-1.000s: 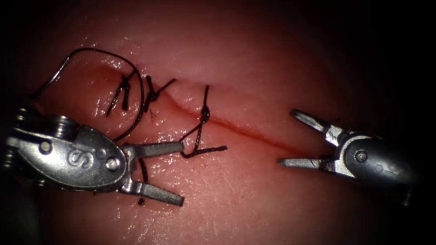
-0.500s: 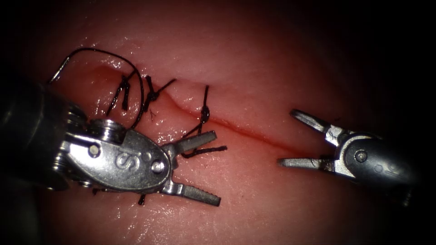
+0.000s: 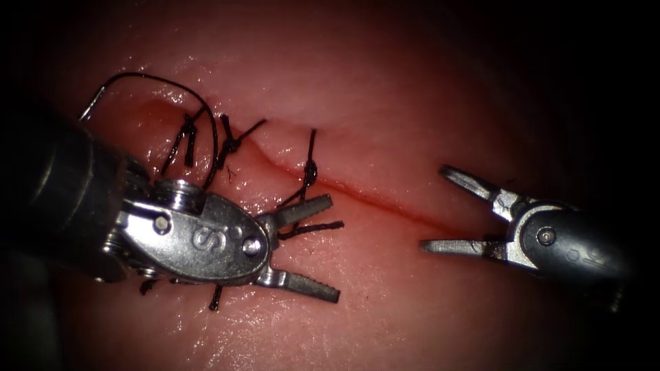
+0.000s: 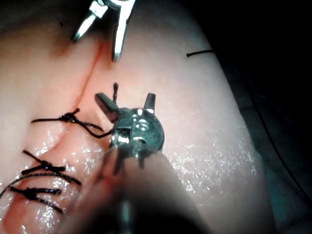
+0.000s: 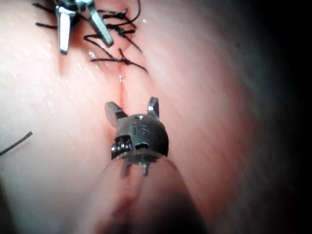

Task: Wound Closure
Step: Grab the short tail with the left gripper

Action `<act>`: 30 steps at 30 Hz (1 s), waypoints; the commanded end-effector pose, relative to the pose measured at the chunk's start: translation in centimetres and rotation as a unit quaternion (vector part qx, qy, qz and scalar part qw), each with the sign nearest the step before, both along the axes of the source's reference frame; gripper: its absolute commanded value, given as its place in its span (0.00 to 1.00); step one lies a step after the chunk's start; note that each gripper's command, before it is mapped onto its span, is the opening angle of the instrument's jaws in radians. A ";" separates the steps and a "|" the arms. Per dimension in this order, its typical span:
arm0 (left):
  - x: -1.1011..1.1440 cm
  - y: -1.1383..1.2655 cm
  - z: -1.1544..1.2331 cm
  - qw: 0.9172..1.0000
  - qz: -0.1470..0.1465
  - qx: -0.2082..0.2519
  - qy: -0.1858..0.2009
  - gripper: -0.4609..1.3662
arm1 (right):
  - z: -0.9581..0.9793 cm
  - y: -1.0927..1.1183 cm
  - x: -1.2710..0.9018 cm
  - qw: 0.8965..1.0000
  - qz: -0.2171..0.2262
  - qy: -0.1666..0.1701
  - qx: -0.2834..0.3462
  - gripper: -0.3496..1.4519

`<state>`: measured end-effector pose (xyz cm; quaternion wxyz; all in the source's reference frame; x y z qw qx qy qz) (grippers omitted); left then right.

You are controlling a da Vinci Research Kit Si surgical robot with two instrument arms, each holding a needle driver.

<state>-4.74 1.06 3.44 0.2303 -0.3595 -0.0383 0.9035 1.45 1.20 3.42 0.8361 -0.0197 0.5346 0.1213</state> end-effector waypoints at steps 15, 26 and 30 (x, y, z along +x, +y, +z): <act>0.00 0.14 -0.04 1.000 -0.015 -0.011 -0.021 0.06 | 0.00 0.00 0.00 1.000 0.000 0.000 0.000 0.58; 0.11 0.21 -0.10 0.998 0.008 -0.054 -0.029 0.06 | 0.00 0.00 0.00 1.000 -0.001 0.000 0.001 0.59; 0.09 0.19 -0.11 0.998 0.020 -0.055 -0.038 0.06 | 0.00 -0.05 0.02 1.000 -0.009 0.016 0.000 0.65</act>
